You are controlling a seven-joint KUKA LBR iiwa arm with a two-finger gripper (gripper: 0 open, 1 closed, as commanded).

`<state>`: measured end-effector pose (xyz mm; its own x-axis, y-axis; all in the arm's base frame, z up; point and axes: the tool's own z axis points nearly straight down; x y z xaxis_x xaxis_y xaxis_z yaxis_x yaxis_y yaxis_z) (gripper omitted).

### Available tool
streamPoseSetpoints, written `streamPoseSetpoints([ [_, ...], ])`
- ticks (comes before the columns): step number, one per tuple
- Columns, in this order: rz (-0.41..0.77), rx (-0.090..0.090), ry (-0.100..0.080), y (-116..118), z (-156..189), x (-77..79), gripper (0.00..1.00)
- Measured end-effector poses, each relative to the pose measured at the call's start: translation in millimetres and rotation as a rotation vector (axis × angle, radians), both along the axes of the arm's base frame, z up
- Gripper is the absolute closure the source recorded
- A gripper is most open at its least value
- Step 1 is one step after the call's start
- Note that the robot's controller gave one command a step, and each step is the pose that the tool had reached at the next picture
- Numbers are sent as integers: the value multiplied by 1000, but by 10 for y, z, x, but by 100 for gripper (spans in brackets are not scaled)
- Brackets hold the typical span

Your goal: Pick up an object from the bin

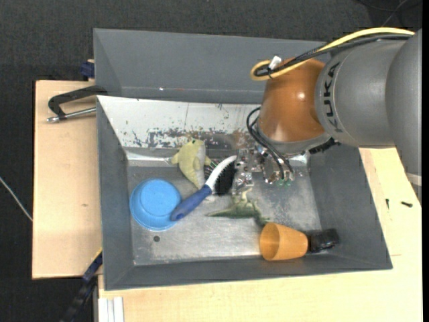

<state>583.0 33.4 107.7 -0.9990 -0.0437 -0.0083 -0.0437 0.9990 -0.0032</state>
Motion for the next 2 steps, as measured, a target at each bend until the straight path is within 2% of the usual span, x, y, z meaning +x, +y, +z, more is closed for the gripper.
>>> streamPoseSetpoints([
  [1, 1, 1, 18, 13, -35, -45, 0],
  [2, 160, 3, 10, 35, 168, -618, 0],
])
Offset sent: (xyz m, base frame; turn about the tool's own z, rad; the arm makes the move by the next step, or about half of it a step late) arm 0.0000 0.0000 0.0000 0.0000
